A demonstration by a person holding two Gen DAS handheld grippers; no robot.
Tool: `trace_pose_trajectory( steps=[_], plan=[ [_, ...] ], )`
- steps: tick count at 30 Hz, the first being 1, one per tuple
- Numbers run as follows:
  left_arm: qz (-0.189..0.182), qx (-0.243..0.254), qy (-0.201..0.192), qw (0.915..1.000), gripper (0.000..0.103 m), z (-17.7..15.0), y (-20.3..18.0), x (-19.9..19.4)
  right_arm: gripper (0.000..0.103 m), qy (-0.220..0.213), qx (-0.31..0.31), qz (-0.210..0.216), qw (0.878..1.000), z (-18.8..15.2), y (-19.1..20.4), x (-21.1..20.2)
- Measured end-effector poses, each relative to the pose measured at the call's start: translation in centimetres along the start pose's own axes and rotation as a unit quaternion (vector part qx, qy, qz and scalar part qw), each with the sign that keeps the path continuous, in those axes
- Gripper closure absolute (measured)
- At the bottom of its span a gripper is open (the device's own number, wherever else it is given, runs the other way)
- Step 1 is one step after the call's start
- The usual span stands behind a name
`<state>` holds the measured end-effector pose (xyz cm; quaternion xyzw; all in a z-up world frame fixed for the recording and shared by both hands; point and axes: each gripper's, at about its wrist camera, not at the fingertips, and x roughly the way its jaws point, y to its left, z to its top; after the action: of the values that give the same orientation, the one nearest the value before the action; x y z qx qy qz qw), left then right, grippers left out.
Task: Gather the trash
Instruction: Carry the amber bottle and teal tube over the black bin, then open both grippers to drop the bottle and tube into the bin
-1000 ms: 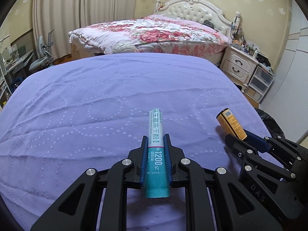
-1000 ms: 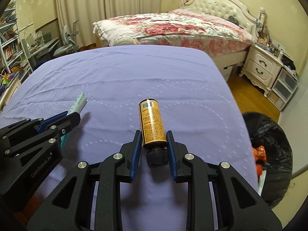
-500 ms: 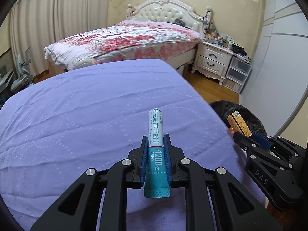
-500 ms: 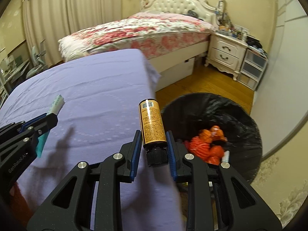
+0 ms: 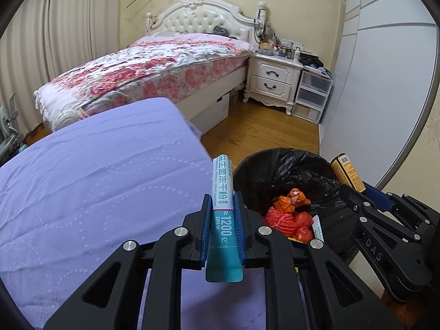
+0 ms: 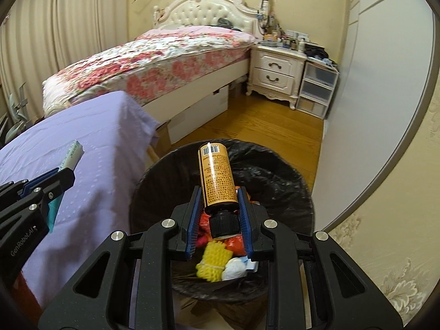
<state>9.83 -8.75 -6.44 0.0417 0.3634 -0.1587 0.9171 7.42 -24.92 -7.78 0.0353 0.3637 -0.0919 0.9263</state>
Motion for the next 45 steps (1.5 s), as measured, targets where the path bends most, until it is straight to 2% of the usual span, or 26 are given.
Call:
trace_pose_trajectory(
  steps=[7, 17, 19, 20, 22, 24, 26, 29, 37, 45],
  plan=[
    [-0.002, 0.023, 0.001, 0.9997, 0.086, 1.2, -2.5, 1.9, 0.078, 0.004, 0.019, -0.01, 1.0, 0.5, -1.6, 1.3],
    [0.0, 0.039, 0.022, 0.999, 0.085, 1.5, -3.7, 4.4, 0.077, 0.011, 0.032, -0.017, 0.999, 0.6, -2.2, 2.9],
    [0.001, 0.043, 0.031, 0.9986, 0.08, 1.8, -3.8, 4.9, 0.075, 0.016, 0.029, -0.018, 0.999, 0.5, -2.2, 3.3],
    [0.003, 0.043, 0.033, 0.9985, 0.073, 1.7, -3.9, 4.9, 0.074, 0.017, 0.029, -0.022, 0.999, 0.4, -2.2, 3.5],
    [0.007, 0.041, 0.031, 0.9987, 0.06, 1.8, -3.8, 4.9, 0.063, 0.017, 0.03, -0.025, 0.999, 0.3, -2.2, 3.5],
    [0.01, 0.038, 0.024, 0.999, 0.043, 1.8, -3.7, 4.6, 0.061, 0.014, 0.029, -0.029, 0.999, 0.3, -2.3, 3.5],
    [0.013, 0.034, 0.017, 0.9992, 0.04, 1.8, -3.6, 4.4, 0.06, 0.011, 0.029, -0.032, 0.999, 0.3, -2.3, 3.3],
    [0.021, 0.034, 0.011, 0.9992, 0.032, 1.8, -3.5, 4.1, 0.051, 0.004, 0.032, -0.04, 0.999, 0.4, -2.4, 3.0],
    [0.045, 0.026, -0.008, 0.9986, 0.026, 1.5, -2.6, 2.5, 0.035, -0.007, 0.033, -0.053, 0.998, 0.7, -2.5, 1.9],
    [0.062, 0.011, -0.037, 0.9973, 0.023, 1.2, -1.0, -0.3, 0.025, -0.025, 0.031, -0.048, 0.998, 0.9, -1.7, -0.1]
  ],
)
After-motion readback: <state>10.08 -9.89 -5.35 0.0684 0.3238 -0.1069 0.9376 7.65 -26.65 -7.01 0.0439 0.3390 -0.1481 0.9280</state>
